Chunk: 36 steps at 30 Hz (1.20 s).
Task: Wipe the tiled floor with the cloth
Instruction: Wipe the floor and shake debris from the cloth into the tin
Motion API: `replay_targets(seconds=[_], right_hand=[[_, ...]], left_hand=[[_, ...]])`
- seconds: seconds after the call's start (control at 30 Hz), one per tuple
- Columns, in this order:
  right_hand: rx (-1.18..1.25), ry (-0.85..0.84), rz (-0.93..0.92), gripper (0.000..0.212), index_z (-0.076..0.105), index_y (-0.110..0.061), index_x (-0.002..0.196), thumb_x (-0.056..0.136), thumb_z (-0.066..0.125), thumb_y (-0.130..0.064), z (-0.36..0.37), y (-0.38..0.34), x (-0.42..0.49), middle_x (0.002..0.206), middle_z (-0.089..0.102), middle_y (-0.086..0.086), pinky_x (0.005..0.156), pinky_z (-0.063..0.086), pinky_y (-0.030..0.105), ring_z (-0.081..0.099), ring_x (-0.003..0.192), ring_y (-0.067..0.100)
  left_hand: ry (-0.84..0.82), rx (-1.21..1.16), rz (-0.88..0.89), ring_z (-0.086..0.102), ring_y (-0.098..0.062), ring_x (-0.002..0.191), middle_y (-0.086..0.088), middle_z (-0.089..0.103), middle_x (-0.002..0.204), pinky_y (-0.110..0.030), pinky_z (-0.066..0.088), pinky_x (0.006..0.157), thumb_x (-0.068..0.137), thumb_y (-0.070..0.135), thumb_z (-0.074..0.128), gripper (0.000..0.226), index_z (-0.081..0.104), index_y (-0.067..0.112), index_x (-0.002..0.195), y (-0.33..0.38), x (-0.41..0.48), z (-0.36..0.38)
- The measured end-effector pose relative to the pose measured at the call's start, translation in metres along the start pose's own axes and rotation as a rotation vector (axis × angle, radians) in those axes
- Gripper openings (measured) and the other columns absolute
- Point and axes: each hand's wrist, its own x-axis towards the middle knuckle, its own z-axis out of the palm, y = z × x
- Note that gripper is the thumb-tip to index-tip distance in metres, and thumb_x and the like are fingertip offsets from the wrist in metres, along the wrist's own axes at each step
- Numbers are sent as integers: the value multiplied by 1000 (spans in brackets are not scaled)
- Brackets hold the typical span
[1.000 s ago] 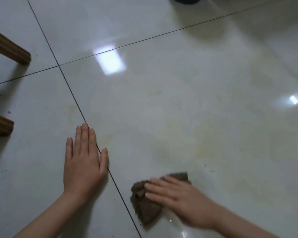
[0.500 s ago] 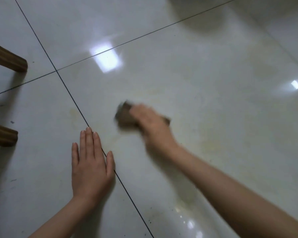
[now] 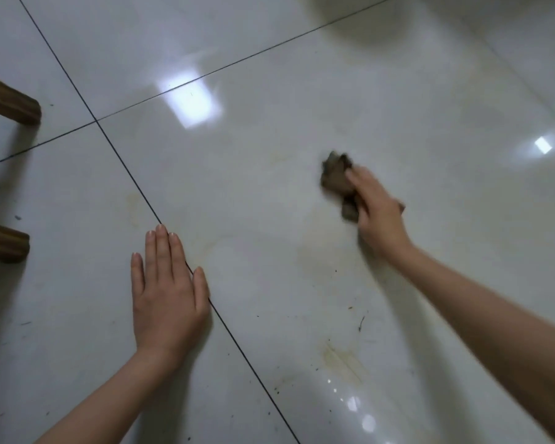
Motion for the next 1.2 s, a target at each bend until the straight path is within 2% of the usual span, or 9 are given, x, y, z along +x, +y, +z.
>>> replay_targets(seconds=[0.13,0.3,0.43,0.57,0.73,0.87,0.97,1.1,1.2], right_hand=[[35,-97,-259,41,60,3,126,101,29,-10,23,-40,-137,139,51,18,113,35,41,46,132,30],[142,-445,-273,42,64,-2,122,83,60,14,-7,-65,-182,138,53,17,110,38,42,47,132,33],[43,-48,208,30,63,-2,117,93,48,8,-58,-8,-109,128,60,12,109,29,17,50,122,13],[0,127,598,46,48,0,138,94,41,11,-58,45,-111,150,38,17,116,19,27,36,140,31],[26,242,441,41,58,9,122,86,42,20,33,-41,-174,137,48,24,113,26,49,42,131,43],[181,-35,250,58,60,1,126,76,49,28,43,-106,-233,144,46,9,113,30,53,38,138,33],[83,-164,123,48,65,5,117,74,53,25,7,-76,-216,135,54,20,111,33,53,45,131,38],[173,37,629,38,55,-3,132,95,48,2,-44,4,-156,140,52,15,112,33,35,47,130,33],[123,177,717,46,46,-6,139,95,44,3,-47,40,-117,148,43,13,107,25,22,44,132,33]], left_hand=[[1,2,1,-1,-22,150,-16,7,161,-42,-2,121,95,35,19,68,16,-4,150,-2,1,5],[-45,-29,-15,0,-27,149,-19,6,160,-47,2,120,93,34,17,69,16,-7,149,4,-2,-7],[-51,-41,-14,6,-30,149,-21,11,159,-48,3,120,93,33,18,69,19,-8,148,2,-1,-8],[-18,-34,-2,7,-30,149,-21,14,158,-46,2,120,93,33,20,68,20,-7,148,-5,0,0],[7,-42,-2,5,-27,149,-18,12,160,-44,1,119,93,33,21,67,19,-5,148,-6,2,7],[-39,-43,-10,4,-30,148,-20,11,159,-49,4,119,94,33,20,68,17,-6,149,-3,1,0],[-51,-52,-4,5,-31,148,-20,11,159,-50,5,118,94,33,21,68,17,-6,149,-2,1,-6],[-4,-48,-3,6,-30,148,-20,13,159,-50,5,117,93,33,22,67,19,-5,148,-4,3,1],[44,-23,1,5,-27,148,-18,13,159,-47,4,118,93,34,21,67,18,-3,149,-7,3,10]])
